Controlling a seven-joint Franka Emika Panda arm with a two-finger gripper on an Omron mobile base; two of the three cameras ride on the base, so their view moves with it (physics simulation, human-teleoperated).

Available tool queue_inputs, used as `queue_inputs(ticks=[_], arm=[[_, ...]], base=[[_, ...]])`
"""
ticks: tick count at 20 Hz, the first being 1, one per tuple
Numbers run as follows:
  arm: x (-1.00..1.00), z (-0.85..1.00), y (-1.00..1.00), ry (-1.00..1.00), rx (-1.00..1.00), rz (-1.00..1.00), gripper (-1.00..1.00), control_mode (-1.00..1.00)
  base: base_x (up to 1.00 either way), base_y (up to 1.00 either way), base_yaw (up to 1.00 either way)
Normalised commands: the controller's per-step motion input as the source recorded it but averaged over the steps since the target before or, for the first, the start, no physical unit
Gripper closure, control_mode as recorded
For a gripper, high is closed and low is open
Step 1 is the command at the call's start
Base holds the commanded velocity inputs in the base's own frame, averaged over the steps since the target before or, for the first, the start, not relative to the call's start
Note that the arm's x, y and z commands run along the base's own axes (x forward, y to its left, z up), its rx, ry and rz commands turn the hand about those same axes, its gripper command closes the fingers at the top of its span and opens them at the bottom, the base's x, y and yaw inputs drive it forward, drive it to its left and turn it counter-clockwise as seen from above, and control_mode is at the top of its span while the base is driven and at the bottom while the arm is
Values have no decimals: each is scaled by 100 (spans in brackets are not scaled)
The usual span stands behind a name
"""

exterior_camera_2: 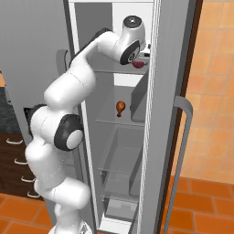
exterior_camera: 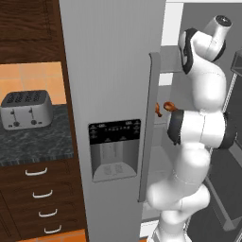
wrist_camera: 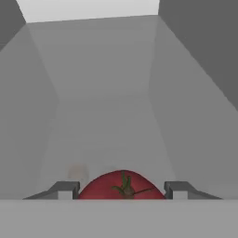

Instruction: Place one tomato and one chicken drumstick in each tupperware on the nearby counter, to pack two identical lunches.

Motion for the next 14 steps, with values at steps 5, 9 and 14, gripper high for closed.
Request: queue_inputs(ticks=[5,9,14], arm=[[-100,-30,79,3,-7,2,100,-100],[-100,-30,47,4,-6,0,100,-100],[-100,-2,30,5,3,0,100,-100]], base=[[0,0,0],[0,0,0],[0,0,0]])
